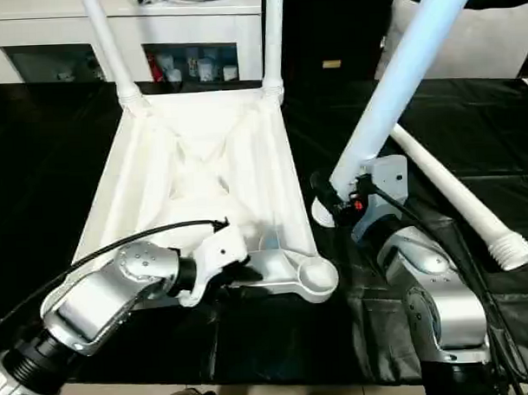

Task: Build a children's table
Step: Insert table leg to table base

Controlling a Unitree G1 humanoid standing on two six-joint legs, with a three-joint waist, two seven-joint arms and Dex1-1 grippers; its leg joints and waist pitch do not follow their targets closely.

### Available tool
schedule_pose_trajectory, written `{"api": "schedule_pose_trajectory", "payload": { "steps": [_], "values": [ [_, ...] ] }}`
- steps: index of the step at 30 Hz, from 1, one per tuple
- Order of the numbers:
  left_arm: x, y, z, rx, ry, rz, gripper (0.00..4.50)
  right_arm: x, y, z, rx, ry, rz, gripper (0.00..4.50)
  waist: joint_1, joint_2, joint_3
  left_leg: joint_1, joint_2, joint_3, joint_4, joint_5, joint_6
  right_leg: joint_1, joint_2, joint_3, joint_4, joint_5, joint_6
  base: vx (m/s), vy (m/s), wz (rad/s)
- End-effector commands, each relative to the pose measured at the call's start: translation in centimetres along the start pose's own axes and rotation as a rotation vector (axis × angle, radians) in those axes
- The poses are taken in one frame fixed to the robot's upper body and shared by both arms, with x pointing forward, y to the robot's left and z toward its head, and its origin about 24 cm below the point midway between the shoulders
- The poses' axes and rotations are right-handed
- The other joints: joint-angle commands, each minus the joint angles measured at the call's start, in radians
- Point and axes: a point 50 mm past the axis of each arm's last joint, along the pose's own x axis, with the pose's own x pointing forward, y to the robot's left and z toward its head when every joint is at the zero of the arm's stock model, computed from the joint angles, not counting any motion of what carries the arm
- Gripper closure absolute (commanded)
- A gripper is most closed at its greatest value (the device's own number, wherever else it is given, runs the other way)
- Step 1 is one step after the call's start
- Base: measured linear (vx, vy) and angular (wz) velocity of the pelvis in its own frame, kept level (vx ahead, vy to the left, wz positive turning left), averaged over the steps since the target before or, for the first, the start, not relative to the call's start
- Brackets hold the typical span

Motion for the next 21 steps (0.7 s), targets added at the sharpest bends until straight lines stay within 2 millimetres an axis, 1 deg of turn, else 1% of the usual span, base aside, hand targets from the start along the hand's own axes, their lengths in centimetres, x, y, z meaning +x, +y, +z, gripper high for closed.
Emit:
{"api": "schedule_pose_trajectory", "payload": {
  "steps": [1, 2, 3, 4, 7, 8, 9, 10, 12, 14, 15, 17, 19, 20, 21],
  "values": [
    [0.0, -0.4, 0.1, 0.019, 0.015, -0.018, 3.46, -0.2, 0.0, 0.6, -0.013, -0.035, -0.011, 2.58, 0.001, -0.007, -0.05, 0.018, 0.077, -0.027, -0.078, -0.106, 0.054, 0.041, -0.073, 0.046, -0.073, -0.007, -0.256, 0.0, 0.0, 0.0],
    [0.0, -0.4, 0.1, 0.019, 0.014, -0.018, 3.46, -0.2, 0.0, 0.6, -0.013, -0.035, -0.011, 2.58, 0.001, -0.007, -0.05, 0.018, 0.077, -0.027, -0.078, -0.106, 0.054, 0.041, -0.073, 0.046, -0.073, -0.007, -0.256, 0.0, 0.0, 0.0],
    [0.0, -0.3, 0.1, 0.021, 0.013, -0.01, 3.57, -0.2, 0.0, 0.7, -0.013, -0.035, -0.012, 2.58, 0.001, -0.006, -0.05, 0.017, 0.077, -0.027, -0.078, -0.099, 0.057, 0.041, -0.073, 0.046, -0.072, 0.008, -0.26, 0.0, 0.0, 0.0],
    [0.1, -0.2, 0.1, 0.021, 0.013, -0.008, 3.81, -0.2, 0.0, 0.7, -0.012, -0.035, -0.013, 2.58, 0.0, -0.006, -0.05, 0.017, 0.078, -0.027, -0.078, -0.1, 0.058, 0.041, -0.073, 0.045, -0.072, 0.008, -0.261, 0.0, 0.0, 0.0],
    [0.1, 0.0, 0.0, 0.03, 0.016, 0.01, 3.92, -0.2, 0.0, 0.6, -0.011, -0.035, -0.013, 2.58, 0.0, -0.007, -0.048, 0.016, 0.077, -0.026, -0.078, -0.111, 0.058, 0.042, -0.074, 0.046, -0.075, -0.016, -0.26, 0.0, 0.0, 0.0],
    [0.1, 0.2, 0.1, 0.034, 0.006, 0.024, 4.0, -0.2, 0.0, 0.7, -0.012, -0.035, -0.011, 2.58, 0.0, -0.01, -0.048, 0.016, 0.077, -0.025, -0.078, -0.109, 0.06, 0.042, -0.075, 0.047, -0.076, -0.02, -0.259, 0.0, 0.0, 0.0],
    [0.1, 0.3, 0.2, 0.035, 0.001, 0.032, 4.14, -0.2, 0.0, 0.7, -0.012, -0.036, -0.011, 2.58, 0.001, -0.008, -0.048, 0.016, 0.078, -0.026, -0.078, -0.106, 0.061, 0.042, -0.075, 0.047, -0.076, -0.026, -0.258, 0.0, 0.0, 0.0],
    [0.1, 0.3, 0.2, 0.034, -0.001, 0.033, 4.27, -0.2, 0.0, 0.7, -0.012, -0.036, -0.01, 2.58, 0.0, -0.008, -0.047, 0.016, 0.077, -0.025, -0.078, -0.107, 0.06, 0.041, -0.075, 0.047, -0.077, -0.029, -0.257, 0.0, 0.0, 0.0],
    [0.0, 0.7, 0.2, 0.04, -0.022, 0.064, 4.41, -0.1, 0.0, 0.9, -0.017, -0.04, -0.005, 2.58, 0.0, -0.005, -0.046, 0.017, 0.079, -0.026, -0.08, -0.123, 0.055, 0.039, -0.075, 0.047, -0.079, -0.05, -0.254, 0.0, 0.0, 0.0],
    [-0.1, 1.0, 0.1, 0.061, -0.032, 0.077, 4.46, -0.1, 0.0, 1.0, -0.02, -0.043, -0.002, 2.58, 0.0, -0.005, -0.047, 0.016, 0.079, -0.027, -0.081, -0.126, 0.053, 0.04, -0.074, 0.047, -0.079, -0.049, -0.249, 0.0, 0.0, 0.0],
    [-0.4, 1.4, -0.2, 0.075, -0.028, 0.106, 4.46, 0.0, 0.0, 1.0, -0.016, -0.038, 0.004, 2.58, -0.003, -0.004, -0.047, 0.014, 0.078, -0.028, -0.08, -0.115, 0.053, 0.042, -0.074, 0.047, -0.076, -0.025, -0.25, 0.0, 0.0, 0.0],
    [-0.5, 1.8, -0.4, 0.081, -0.02, 0.125, 4.5, 0.0, 0.0, 1.0, -0.013, -0.034, 0.007, 2.58, -0.008, -0.007, -0.048, 0.013, 0.075, -0.027, -0.078, -0.11, 0.059, 0.044, -0.075, 0.047, -0.076, -0.004, -0.251, 0.0, 0.0, 0.0],
    [-0.8, 2.4, -0.7, 0.095, -0.007, 0.163, 4.5, 0.1, 0.0, 1.1, -0.014, -0.033, 0.005, 2.58, -0.012, -0.007, -0.048, 0.011, 0.076, -0.027, -0.078, -0.104, 0.064, 0.046, -0.076, 0.046, -0.076, 0.0, -0.254, 0.0, 0.0, 0.0],
    [-1.1, 3.3, -0.8, 0.085, -0.01, 0.204, 4.5, 0.3, -0.1, 1.2, -0.017, -0.037, -0.001, 2.58, -0.015, -0.009, -0.047, 0.012, 0.075, -0.026, -0.078, -0.11, 0.066, 0.045, -0.076, 0.047, -0.078, -0.013, -0.254, 0.0, 0.0, 0.0],
    [-1.4, 3.9, -1.0, 0.078, -0.015, 0.233, 4.5, 0.4, -0.1, 1.3, -0.019, -0.04, -0.004, 2.58, -0.017, -0.007, -0.045, 0.013, 0.074, -0.025, -0.079, -0.121, 0.062, 0.043, -0.074, 0.046, -0.081, -0.043, -0.253, 0.0, 0.0, 0.0]
  ]
}}
